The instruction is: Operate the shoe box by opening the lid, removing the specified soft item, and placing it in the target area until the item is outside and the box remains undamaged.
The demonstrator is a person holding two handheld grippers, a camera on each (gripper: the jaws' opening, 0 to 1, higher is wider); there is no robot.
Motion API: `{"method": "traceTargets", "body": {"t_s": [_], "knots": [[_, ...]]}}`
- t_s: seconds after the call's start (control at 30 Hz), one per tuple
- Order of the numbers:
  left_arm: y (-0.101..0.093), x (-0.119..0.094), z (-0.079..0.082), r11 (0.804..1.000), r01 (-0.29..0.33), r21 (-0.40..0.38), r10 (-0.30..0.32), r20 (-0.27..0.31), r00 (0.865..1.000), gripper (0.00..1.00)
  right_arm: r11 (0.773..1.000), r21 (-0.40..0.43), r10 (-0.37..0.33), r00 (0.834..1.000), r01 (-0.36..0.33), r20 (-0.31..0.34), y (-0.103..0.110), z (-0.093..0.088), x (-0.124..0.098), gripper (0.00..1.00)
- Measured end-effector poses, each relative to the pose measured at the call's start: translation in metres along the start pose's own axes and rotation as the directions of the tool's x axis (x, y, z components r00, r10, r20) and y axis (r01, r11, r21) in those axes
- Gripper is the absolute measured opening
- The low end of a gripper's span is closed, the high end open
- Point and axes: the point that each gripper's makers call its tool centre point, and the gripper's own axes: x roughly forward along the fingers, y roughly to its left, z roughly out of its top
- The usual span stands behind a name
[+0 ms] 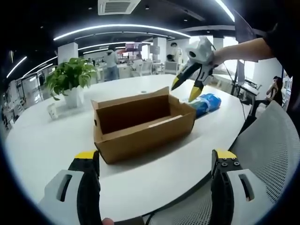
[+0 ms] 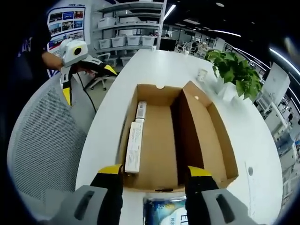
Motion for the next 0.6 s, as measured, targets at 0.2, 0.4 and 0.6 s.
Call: {"method": "traceTargets", "body": {"t_s": [0.2,0.4,0.6], "knots": [[0.0,0.0,-0.002,1.0,0.005,0.0,-0.005,-0.008,1.0,0.99,0.999,-0.032,0.04,0.999,-0.041,-0.028,0.004,0.002,0.017,0.49],[0.001,0.0,-0.001,1.0,-0.002,-0.011,0.002,-0.005,1.0,0.99,0.997,-0.037,0.07,0.997,-0.072,-0.043,0.006,0.004,0.028,0.49],[0.002,-0.001,-0.001,1.0,-0.003,-0.01,0.003,-0.008,1.0,0.98,0.994,-0.049,0.098,0.993,-0.102,-0.072,0.009,0.0,0.04,0.49]]}}
